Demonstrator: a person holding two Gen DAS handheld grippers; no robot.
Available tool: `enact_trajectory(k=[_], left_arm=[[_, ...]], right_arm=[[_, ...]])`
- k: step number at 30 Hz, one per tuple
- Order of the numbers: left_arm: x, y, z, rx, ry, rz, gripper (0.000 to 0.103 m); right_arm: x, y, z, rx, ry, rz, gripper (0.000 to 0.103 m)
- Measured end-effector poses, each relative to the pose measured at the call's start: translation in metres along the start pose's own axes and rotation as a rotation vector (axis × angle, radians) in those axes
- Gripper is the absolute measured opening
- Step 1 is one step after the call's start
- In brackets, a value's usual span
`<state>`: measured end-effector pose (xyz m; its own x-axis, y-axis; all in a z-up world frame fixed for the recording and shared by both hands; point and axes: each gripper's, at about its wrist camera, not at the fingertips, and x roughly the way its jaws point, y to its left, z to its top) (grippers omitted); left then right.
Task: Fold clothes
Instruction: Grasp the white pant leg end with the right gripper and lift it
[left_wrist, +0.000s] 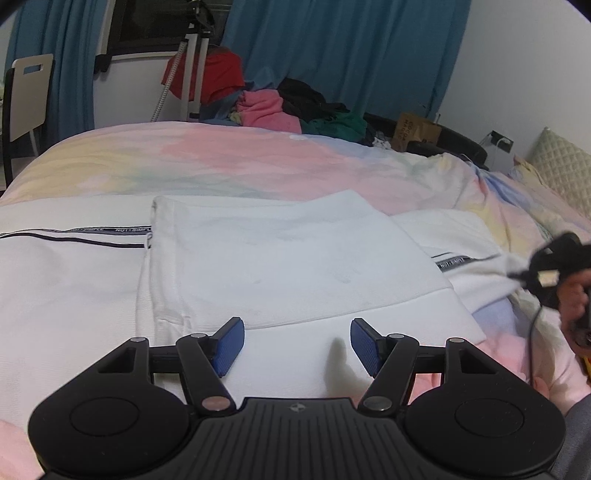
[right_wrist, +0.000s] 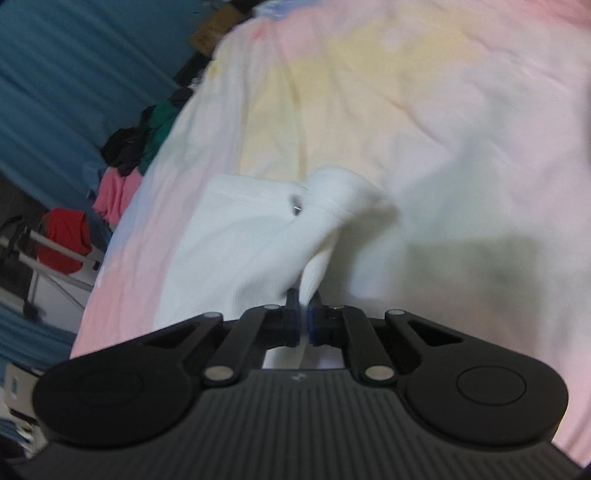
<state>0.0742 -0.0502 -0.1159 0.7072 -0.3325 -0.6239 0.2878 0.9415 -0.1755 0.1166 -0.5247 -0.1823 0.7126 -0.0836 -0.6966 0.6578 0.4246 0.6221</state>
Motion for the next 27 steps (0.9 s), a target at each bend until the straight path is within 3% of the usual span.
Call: enact_trajectory(k=[4, 9, 10, 11, 13, 14, 19, 22, 24, 25, 26, 27], left_arm=[[-0.004, 0.001, 0.003, -0.005, -0.006, 0.004, 0.066], [-0.007, 0.003, 0.004, -0.017, -0.014, 0.004, 0.066], [-0.008, 0.004, 0.005, -0.022, -0.016, 0.003, 0.066], [-0.009, 0.005, 0.006, -0.027, -0.02, 0.001, 0.066], [-0.011, 0.006, 0.007, -0.033, -0.03, 0.001, 0.066], [-0.011, 0.006, 0.008, -0.03, -0.035, 0.011, 0.066], [-0.008, 0.006, 0.011, -0.005, -0.051, 0.069, 0.067], [-0.005, 0.009, 0.013, -0.016, -0.048, 0.092, 0.067], [-0.006, 0.012, 0.015, -0.033, -0.053, 0.095, 0.067], [-0.008, 0.013, 0.016, -0.038, -0.058, 0.099, 0.067], [-0.01, 0.015, 0.017, -0.042, -0.064, 0.104, 0.067], [-0.013, 0.016, 0.019, -0.046, -0.07, 0.108, 0.067]], right_arm=[[-0.004, -0.02, -0.003, 0.124, 0.033, 0.018, 0.007], [-0.013, -0.027, -0.01, 0.243, 0.015, 0.022, 0.013], [-0.016, -0.03, -0.011, 0.265, 0.006, 0.041, 0.023], [-0.019, -0.031, -0.012, 0.279, -0.001, 0.056, 0.045], [-0.021, -0.033, -0.012, 0.299, -0.018, 0.086, 0.075], [-0.018, -0.033, -0.01, 0.295, -0.023, 0.089, 0.076], [0.019, -0.028, 0.002, 0.282, 0.019, 0.096, 0.077], [0.039, -0.017, 0.013, 0.126, -0.029, 0.107, 0.076], [0.043, -0.008, 0.014, 0.018, -0.071, 0.078, 0.059], [0.042, -0.003, 0.014, -0.026, -0.086, 0.056, 0.032], [0.039, 0.002, 0.012, -0.067, -0.101, 0.029, 0.018], [0.034, 0.006, 0.012, -0.096, -0.121, 0.02, 0.017]])
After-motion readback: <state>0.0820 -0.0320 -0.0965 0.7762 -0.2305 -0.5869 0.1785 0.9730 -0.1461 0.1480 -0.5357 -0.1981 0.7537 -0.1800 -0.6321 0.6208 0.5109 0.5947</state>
